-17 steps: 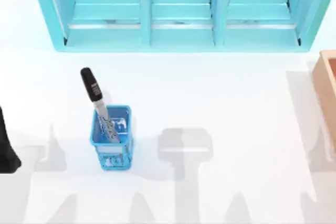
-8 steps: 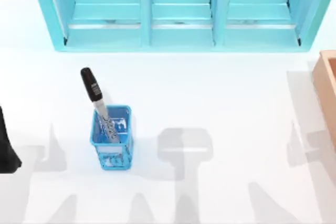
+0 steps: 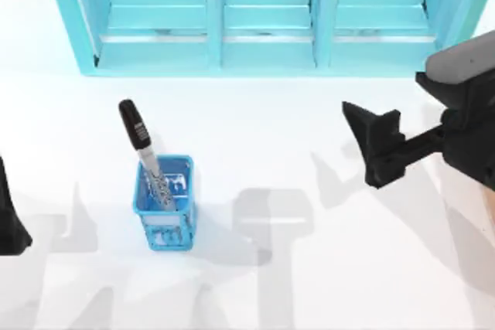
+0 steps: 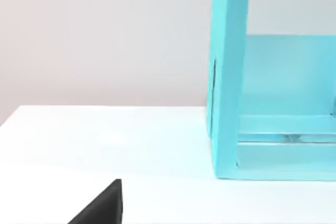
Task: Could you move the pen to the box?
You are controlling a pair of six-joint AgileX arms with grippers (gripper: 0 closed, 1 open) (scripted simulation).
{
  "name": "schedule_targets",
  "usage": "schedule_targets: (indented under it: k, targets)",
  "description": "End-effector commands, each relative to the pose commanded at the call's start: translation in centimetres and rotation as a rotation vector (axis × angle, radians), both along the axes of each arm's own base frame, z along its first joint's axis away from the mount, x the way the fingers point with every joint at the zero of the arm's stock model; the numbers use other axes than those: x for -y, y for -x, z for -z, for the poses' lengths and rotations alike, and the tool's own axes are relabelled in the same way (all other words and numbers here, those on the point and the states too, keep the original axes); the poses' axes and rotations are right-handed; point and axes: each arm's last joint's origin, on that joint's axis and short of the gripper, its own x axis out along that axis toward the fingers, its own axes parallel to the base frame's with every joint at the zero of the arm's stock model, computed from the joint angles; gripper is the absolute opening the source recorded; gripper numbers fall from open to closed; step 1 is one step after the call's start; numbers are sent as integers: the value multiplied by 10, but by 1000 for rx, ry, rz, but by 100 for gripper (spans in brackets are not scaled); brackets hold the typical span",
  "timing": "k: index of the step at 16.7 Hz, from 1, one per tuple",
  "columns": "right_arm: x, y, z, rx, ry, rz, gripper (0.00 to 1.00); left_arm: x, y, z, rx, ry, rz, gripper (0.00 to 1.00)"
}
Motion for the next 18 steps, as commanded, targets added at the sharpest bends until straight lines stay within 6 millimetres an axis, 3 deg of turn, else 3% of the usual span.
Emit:
schedule_targets:
  k: [4, 8, 11, 18]
  targets:
    - [-81, -25, 21, -111, 37, -162, 100, 0, 0, 0, 0, 0, 0, 100]
    - [-142, -23, 52, -195, 81, -275, 100, 0, 0, 0, 0, 0, 0, 100]
    - [-161, -19, 67, -229, 103, -311, 100, 0, 0, 0, 0, 0, 0, 100]
    - [-164, -21, 69, -230, 104, -312, 100, 0, 0, 0, 0, 0, 0, 100]
